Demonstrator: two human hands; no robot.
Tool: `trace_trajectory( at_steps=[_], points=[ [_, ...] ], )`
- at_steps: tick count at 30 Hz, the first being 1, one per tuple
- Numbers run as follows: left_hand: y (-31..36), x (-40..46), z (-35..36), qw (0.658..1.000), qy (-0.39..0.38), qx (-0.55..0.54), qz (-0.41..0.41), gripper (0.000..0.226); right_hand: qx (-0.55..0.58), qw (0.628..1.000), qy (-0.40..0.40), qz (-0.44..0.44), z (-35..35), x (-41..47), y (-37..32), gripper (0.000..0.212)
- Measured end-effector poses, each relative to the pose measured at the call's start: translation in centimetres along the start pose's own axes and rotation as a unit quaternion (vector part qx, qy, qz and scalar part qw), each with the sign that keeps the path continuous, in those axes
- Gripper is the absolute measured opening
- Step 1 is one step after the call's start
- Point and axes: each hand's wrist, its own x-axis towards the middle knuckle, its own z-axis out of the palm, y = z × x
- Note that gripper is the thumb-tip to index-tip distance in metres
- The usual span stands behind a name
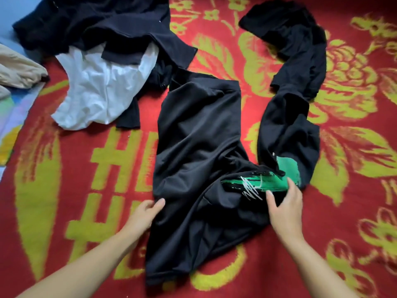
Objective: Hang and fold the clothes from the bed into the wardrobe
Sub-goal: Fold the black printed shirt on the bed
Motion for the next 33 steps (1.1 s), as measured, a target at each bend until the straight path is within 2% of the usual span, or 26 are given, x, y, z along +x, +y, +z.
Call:
trace_trajectory(
  at_steps=[2,4,7,8,9,10,11,13,14,15,17,18,20,22,24,25,26,27,28,30,32,33],
  points=[
    [-2.6,-2.7,0.2,0.997,-0.067,0.037,-0.019,0.067,0.128,0.970,-0.019,0.205,1.0,-3.3,1.4,0.073],
    [-4.2,-5.0,1.9,0.991,-0.120,0.038,-0.042,0.055,0.230,0.916,-0.053,0.323,2.9,-5.4,1.5,0.081],
    [-4.5,-6.9,5.0,0.993,-0.109,-0.016,-0.045,0.041,0.343,0.839,-0.134,0.400,5.4,-6.0,-0.1,0.086],
    [-4.3,-7.1,5.6,0.994,-0.094,-0.036,-0.042,0.034,0.374,0.824,-0.137,0.403,5.7,-5.4,-0.7,0.073],
    [-4.0,-7.3,5.9,0.994,-0.083,-0.060,-0.041,0.027,0.395,0.819,-0.128,0.396,5.3,-4.8,-1.2,0.052],
    [-3.9,-7.8,6.0,0.992,-0.083,-0.082,-0.041,0.023,0.394,0.828,-0.115,0.383,4.5,-4.4,-1.4,0.034],
    [-3.9,-8.1,5.9,0.990,-0.093,-0.097,-0.043,0.021,0.377,0.847,-0.095,0.362,3.3,-4.2,-1.4,0.027],
    [-4.7,-8.8,5.0,0.989,-0.120,-0.069,-0.043,0.017,0.314,0.896,-0.071,0.306,1.1,-4.8,-0.6,0.024],
    [-5.5,-9.3,4.6,0.991,-0.124,-0.036,-0.044,0.019,0.261,0.918,-0.088,0.284,0.2,-6.1,0.2,0.021],
    [-6.6,-9.6,4.1,0.993,-0.113,0.009,-0.046,0.025,0.234,0.920,-0.133,0.284,-0.1,-7.6,1.5,0.015],
    [-8.9,-9.4,3.4,0.986,-0.089,0.133,-0.048,0.039,0.217,0.873,-0.267,0.346,-0.4,-11.0,4.0,0.005],
    [-9.8,-9.3,3.3,0.972,-0.077,0.216,-0.054,0.043,0.197,0.861,-0.298,0.362,-0.6,-11.9,5.2,0.009],
    [-10.7,-9.4,3.1,0.909,-0.023,0.415,-0.042,0.047,0.167,0.885,-0.275,0.335,-0.9,-11.6,6.9,0.014],
    [-9.9,-9.5,2.9,0.827,0.119,0.548,0.036,0.046,0.163,0.923,-0.201,0.284,-1.8,-9.2,7.2,0.020],
    [-8.5,-9.6,4.0,0.775,0.210,0.558,0.210,0.040,0.197,0.939,-0.148,0.241,-2.6,-6.0,6.9,0.019],
    [-7.9,-9.9,5.2,0.752,0.220,0.532,0.320,0.036,0.218,0.938,-0.143,0.227,-2.5,-4.2,6.7,0.014],
    [-7.2,-10.3,6.8,0.736,0.196,0.510,0.399,0.029,0.235,0.935,-0.146,0.222,-2.3,-2.6,6.2,0.011],
    [-6.8,-10.6,8.8,0.721,0.164,0.507,0.443,0.025,0.248,0.931,-0.149,0.221,-1.9,-1.0,5.7,0.020],
    [-6.5,-10.9,11.2,0.719,0.132,0.518,0.445,0.031,0.263,0.926,-0.144,0.229,-1.5,0.6,5.5,0.030],
    [-6.1,-10.8,15.6,0.743,0.085,0.565,0.348,0.048,0.267,0.925,-0.089,0.256,-0.8,3.4,4.4,0.048],
    [-5.9,-9.7,18.1,0.758,0.089,0.604,0.230,0.053,0.217,0.933,-0.026,0.286,-0.2,5.9,4.0,0.067],
    [-5.8,-9.1,18.7,0.761,0.103,0.605,0.211,0.051,0.202,0.931,-0.012,0.303,0.0,7.1,4.1,0.074]
  ],
)
